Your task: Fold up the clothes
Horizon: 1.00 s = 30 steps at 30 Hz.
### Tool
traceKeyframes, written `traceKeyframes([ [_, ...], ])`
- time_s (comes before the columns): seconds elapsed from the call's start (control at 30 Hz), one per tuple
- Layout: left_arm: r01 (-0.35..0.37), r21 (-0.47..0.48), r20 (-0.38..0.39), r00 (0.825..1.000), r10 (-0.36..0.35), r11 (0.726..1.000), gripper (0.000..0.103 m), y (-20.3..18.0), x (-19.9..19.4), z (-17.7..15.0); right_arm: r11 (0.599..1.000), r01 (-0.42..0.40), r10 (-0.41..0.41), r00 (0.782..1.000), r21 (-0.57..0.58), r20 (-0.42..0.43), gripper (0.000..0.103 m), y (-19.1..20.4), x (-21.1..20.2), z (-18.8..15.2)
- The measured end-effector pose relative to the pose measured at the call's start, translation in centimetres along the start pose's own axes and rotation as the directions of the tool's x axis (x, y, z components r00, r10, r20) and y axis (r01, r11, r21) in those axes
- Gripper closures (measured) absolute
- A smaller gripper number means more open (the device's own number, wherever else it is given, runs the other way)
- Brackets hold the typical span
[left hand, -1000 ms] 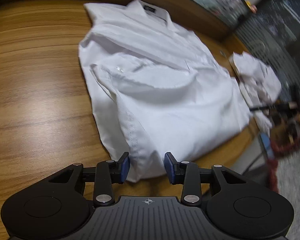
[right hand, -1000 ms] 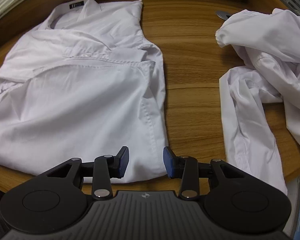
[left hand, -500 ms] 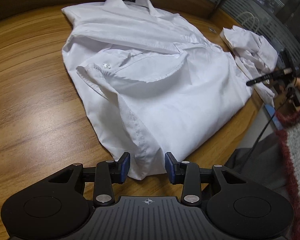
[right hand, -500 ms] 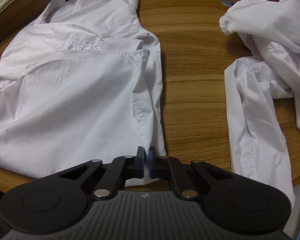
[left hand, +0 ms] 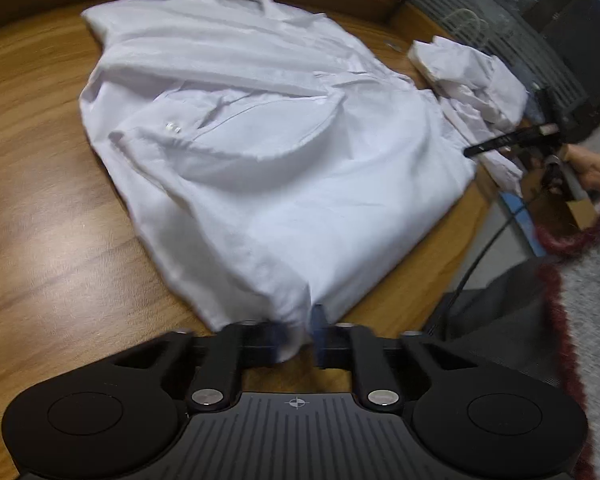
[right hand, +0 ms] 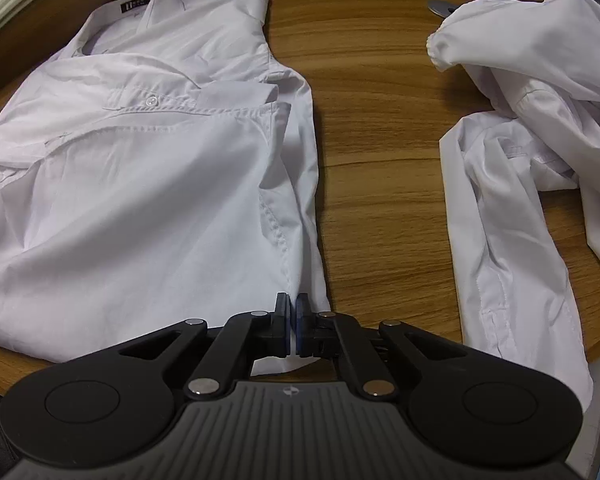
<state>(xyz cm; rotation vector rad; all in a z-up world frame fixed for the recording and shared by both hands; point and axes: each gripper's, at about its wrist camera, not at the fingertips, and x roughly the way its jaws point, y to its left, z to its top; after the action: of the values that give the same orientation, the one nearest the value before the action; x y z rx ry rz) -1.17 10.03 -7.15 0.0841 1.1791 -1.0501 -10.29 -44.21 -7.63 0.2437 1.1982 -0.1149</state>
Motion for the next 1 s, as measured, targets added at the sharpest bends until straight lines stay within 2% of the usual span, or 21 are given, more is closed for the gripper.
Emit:
traceKeyframes([
  [0.2,0.033,-0.020,0.001,0.999,-0.033,0.999,0.094,1.3,-3.6,0.7,1.000,-0.015,0.015,0.998,-0.001,0.054,0.102,-0.1,-3.1,-0.4],
  [0.3,0.027,-0.030,-0.062,0.998,-0.029,0.999,0.094,1.7,-2.5,0.2,1.000,-0.015,0.014,0.998,0.018,0.056,0.102,-0.4,-3.6,-1.2],
  [0.43,-0.013,-0.014,-0.162,0.987,0.010,1.000,0.094,2.0,0.2,-0.8,0.999,0.024,-0.025,0.999,0.038,0.023,0.102,-0.4,-1.9,-2.9],
  [0.57,-0.046,-0.031,-0.204,0.978,0.038,0.998,0.096,2.5,0.8,-2.3,0.997,0.061,-0.061,0.998,0.040,0.010,0.101,0.0,-0.4,-3.6],
  [0.67,-0.065,-0.073,-0.196,0.979,0.050,0.995,0.095,2.6,0.0,-3.0,0.996,0.086,-0.086,0.996,0.027,0.005,0.098,0.4,0.0,-3.7],
  [0.77,-0.055,-0.119,-0.128,0.991,0.039,0.991,0.090,2.1,-2.0,-2.5,0.995,0.104,-0.104,0.994,-0.012,0.014,0.080,1.0,-0.8,-3.5],
  [0.8,-0.054,-0.129,-0.096,0.994,0.042,0.990,0.085,1.9,-2.7,-2.2,0.994,0.110,-0.109,0.994,-0.025,0.025,0.067,1.2,-1.2,-3.4],
  [0.83,-0.054,-0.137,-0.064,0.997,0.046,0.989,0.078,1.7,-3.4,-1.8,0.993,0.113,-0.112,0.993,-0.039,0.041,0.058,1.5,-1.8,-3.2],
  [0.87,-0.054,-0.145,-0.031,0.998,0.050,0.988,0.077,1.5,-4.0,-1.5,0.992,0.116,-0.113,0.992,-0.053,0.058,0.056,1.8,-2.4,-3.1],
  [0.93,-0.061,-0.153,0.038,0.997,0.067,0.986,0.073,1.0,-5.2,-0.5,0.989,0.123,-0.116,0.989,-0.081,0.092,0.040,2.4,-3.5,-2.7],
  [0.97,-0.070,-0.152,0.075,0.994,0.083,0.986,0.069,0.7,-5.6,0.1,0.987,0.127,-0.116,0.987,-0.095,0.109,0.036,2.7,-4.1,-2.6],
  [1.0,-0.088,-0.145,0.107,0.989,0.105,0.985,0.058,0.5,-5.9,0.7,0.988,0.120,-0.107,0.986,-0.101,0.126,0.031,3.0,-4.6,-2.3],
])
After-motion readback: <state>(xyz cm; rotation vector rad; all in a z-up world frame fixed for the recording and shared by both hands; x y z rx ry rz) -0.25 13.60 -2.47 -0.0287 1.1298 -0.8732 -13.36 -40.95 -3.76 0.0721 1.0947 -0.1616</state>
